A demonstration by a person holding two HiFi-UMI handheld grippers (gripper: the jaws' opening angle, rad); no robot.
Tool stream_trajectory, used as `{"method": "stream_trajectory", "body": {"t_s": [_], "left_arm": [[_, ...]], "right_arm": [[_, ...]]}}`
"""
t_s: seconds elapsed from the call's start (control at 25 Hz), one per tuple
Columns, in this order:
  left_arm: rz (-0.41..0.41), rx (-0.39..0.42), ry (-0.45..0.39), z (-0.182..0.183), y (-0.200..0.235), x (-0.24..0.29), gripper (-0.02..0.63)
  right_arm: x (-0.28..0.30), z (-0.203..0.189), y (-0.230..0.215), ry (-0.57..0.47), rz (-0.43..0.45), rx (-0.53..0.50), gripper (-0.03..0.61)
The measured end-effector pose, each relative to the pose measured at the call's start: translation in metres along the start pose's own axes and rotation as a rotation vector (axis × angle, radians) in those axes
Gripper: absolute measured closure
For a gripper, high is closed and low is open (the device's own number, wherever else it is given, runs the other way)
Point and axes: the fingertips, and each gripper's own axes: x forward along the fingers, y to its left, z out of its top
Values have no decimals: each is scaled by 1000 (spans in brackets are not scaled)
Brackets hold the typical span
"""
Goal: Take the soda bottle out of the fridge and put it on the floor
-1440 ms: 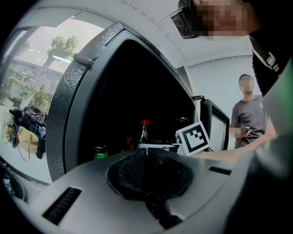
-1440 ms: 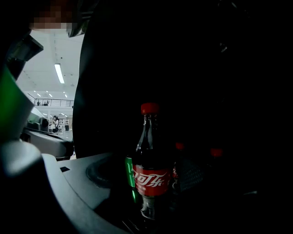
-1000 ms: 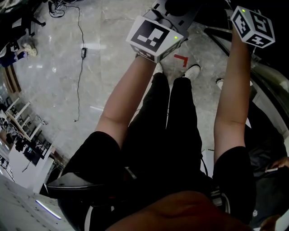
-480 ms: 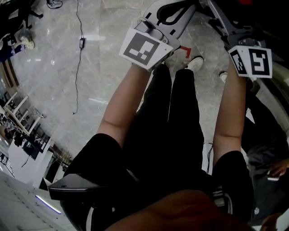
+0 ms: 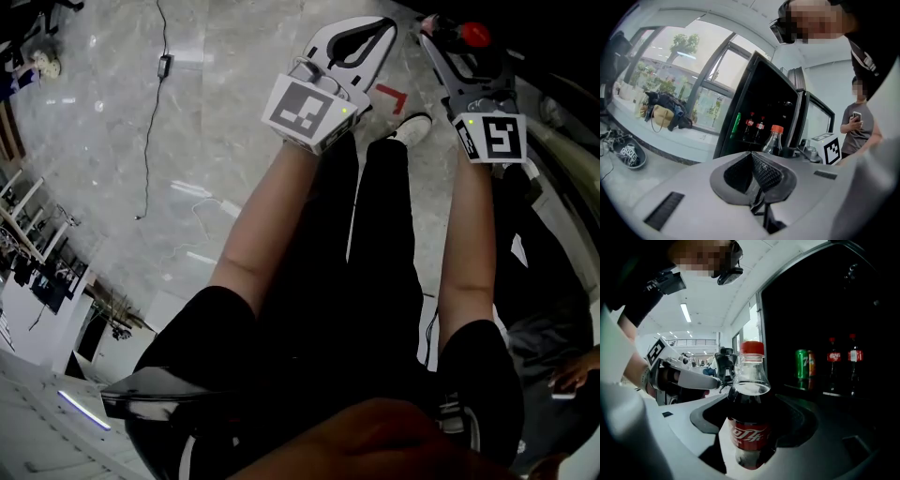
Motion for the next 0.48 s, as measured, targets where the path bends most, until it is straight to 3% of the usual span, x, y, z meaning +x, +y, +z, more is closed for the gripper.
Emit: {"method": "stream_trajectory", "body": {"t_s": [0.28,0.48], "left_arm": [[30,-22,96,-94,29,-12,607],[49,-94,174,-179,52,-9,608]], "right_arm": [[25,-118,28,114,-1,68,262],[42,-208,37,230,3,71,262]]}}
